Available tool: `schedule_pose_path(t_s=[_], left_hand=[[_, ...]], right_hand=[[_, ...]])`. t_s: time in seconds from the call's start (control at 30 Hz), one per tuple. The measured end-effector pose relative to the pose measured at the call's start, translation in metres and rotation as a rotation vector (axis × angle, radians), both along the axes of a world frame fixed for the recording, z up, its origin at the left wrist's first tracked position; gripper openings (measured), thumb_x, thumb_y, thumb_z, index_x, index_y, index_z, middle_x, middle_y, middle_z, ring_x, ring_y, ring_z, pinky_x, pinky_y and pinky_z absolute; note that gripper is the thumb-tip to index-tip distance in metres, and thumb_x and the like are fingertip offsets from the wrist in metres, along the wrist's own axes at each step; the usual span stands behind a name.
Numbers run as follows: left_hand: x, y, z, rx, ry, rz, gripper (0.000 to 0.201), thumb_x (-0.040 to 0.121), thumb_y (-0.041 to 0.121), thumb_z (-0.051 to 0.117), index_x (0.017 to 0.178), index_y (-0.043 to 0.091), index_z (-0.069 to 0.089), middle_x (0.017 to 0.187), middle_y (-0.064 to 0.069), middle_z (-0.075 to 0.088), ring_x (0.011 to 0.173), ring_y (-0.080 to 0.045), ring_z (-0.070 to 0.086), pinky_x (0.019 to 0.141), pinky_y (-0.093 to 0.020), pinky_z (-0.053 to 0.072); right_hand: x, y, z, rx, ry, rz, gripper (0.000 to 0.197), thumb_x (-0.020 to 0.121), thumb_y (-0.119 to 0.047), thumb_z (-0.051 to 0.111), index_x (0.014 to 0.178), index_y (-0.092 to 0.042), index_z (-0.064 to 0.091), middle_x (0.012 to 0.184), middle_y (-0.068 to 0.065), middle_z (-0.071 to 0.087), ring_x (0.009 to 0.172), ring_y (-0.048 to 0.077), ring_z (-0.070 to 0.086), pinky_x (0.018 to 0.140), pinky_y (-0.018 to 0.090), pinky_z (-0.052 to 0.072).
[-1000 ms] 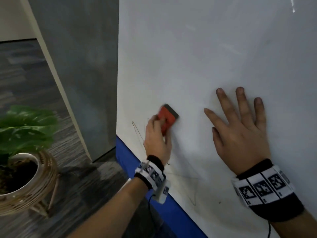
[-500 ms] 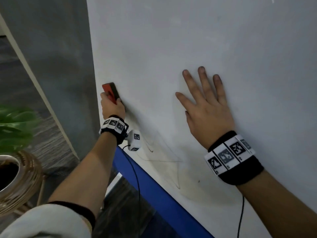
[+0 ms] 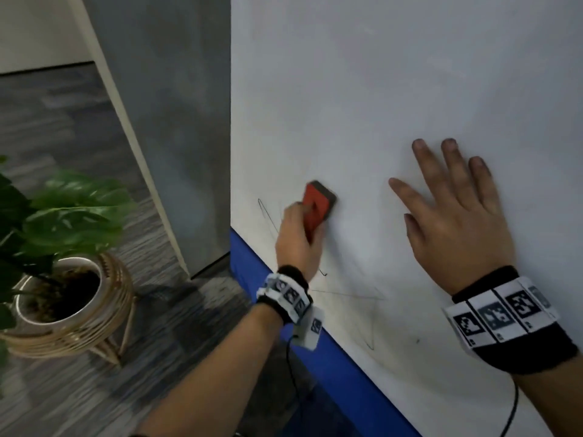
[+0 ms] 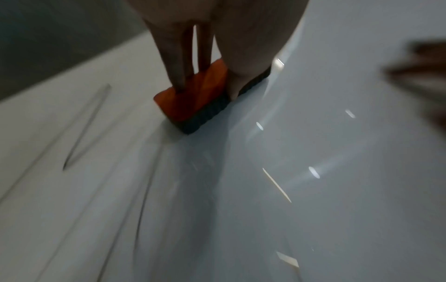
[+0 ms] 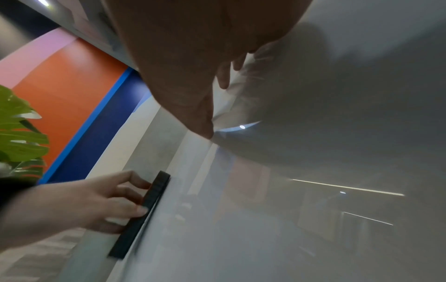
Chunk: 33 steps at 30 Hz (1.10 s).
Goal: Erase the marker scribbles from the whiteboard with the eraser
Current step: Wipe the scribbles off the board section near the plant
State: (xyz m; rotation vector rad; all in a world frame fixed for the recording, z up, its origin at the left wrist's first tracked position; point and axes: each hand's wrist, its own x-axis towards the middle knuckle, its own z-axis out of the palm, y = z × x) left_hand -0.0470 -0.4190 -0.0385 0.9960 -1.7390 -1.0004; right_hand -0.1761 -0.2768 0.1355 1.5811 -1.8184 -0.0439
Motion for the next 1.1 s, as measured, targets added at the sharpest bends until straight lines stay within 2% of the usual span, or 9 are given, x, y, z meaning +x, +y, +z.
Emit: schedule_pose_path(t_s=[0.1,0.2,0.37,0.5,0.57,0.7,0.83,1.0,1.1], left_hand=[[0.013,-0.105,0.01,0.167,0.025,0.189,0.029,0.094,0.016,0.072,0.112,0.017,0.049,0.106,-0.001,0.065,0.091,-0.023,0.061,0.083,-0.039,0.055],[0.017,-0.154,-0.014,0.241,0.001,0.234,0.027,0.098,0.018,0.067,0.118,0.016,0.049,0.108,-0.002,0.067,0.096,-0.025,0.066,0.09,-0.037,0.056],[0.011,-0.14,-0.11,0.461,-0.11,0.262,0.035,0.103,0.021,0.06,0.131,0.009,0.043,0.122,-0.017,0.069,0.108,-0.037,0.069,0.092,-0.044,0.056],[0.008,-0.129,-0.13,0.522,-0.107,0.283,0.032,0.105,0.022,0.058,0.131,0.011,0.043,0.118,-0.015,0.069,0.107,-0.037,0.069,0.088,-0.042,0.054],[0.007,-0.126,-0.116,0.497,-0.068,0.296,0.029,0.104,0.022,0.058,0.128,0.013,0.045,0.113,-0.007,0.067,0.106,-0.034,0.069,0.088,-0.041,0.055],[-0.005,-0.077,-0.066,0.188,-0.062,0.324,0.033,0.101,0.028,0.061,0.131,0.019,0.05,0.123,-0.002,0.063,0.102,-0.023,0.065,0.08,-0.034,0.05],[-0.014,0.0,-0.047,-0.11,-0.067,0.141,0.032,0.099,0.024,0.068,0.128,0.014,0.059,0.141,-0.002,0.055,0.114,-0.021,0.063,0.083,-0.032,0.052],[-0.008,-0.013,-0.059,-0.163,-0.085,0.051,0.04,0.097,0.035,0.071,0.132,0.024,0.053,0.146,0.004,0.051,0.111,-0.021,0.067,0.081,-0.04,0.061],[-0.005,-0.048,-0.06,0.037,0.02,0.186,0.039,0.099,0.043,0.066,0.131,0.029,0.049,0.13,0.008,0.062,0.104,-0.015,0.068,0.087,-0.041,0.061]], right_hand=[[-0.001,-0.001,-0.002,-0.012,0.007,0.004,0.048,0.093,-0.012,0.064,0.14,-0.017,0.06,0.168,0.014,0.022,0.155,0.038,0.018,0.127,0.043,-0.004],[-0.003,0.0,-0.005,-0.016,0.022,-0.014,0.048,0.095,-0.012,0.062,0.142,-0.018,0.058,0.169,0.013,0.019,0.155,0.038,0.015,0.127,0.044,-0.005],[-0.006,-0.001,-0.012,-0.032,0.056,-0.013,0.046,0.097,-0.016,0.056,0.143,-0.023,0.057,0.169,0.013,0.017,0.156,0.041,0.014,0.127,0.046,-0.006],[-0.008,-0.001,-0.014,-0.053,0.101,-0.013,0.044,0.1,-0.02,0.054,0.143,-0.024,0.056,0.169,0.013,0.017,0.156,0.041,0.014,0.127,0.047,-0.006],[-0.008,-0.001,-0.016,-0.061,0.109,-0.021,0.043,0.101,-0.021,0.052,0.144,-0.025,0.055,0.17,0.013,0.016,0.156,0.042,0.013,0.127,0.047,-0.007],[-0.004,-0.004,-0.018,-0.075,0.082,-0.051,0.045,0.099,-0.022,0.054,0.144,-0.026,0.055,0.171,0.012,0.013,0.156,0.042,0.011,0.125,0.047,-0.012],[-0.001,-0.007,-0.018,-0.083,0.05,-0.044,0.046,0.098,-0.021,0.058,0.144,-0.026,0.055,0.171,0.012,0.011,0.156,0.041,0.008,0.125,0.046,-0.015],[-0.004,-0.004,-0.013,-0.034,0.039,-0.04,0.048,0.097,-0.023,0.06,0.145,-0.025,0.054,0.171,0.012,0.009,0.156,0.04,0.006,0.125,0.044,-0.016],[-0.004,-0.003,-0.013,-0.023,0.042,-0.031,0.048,0.097,-0.021,0.06,0.144,-0.024,0.054,0.171,0.012,0.011,0.156,0.041,0.008,0.125,0.044,-0.014]])
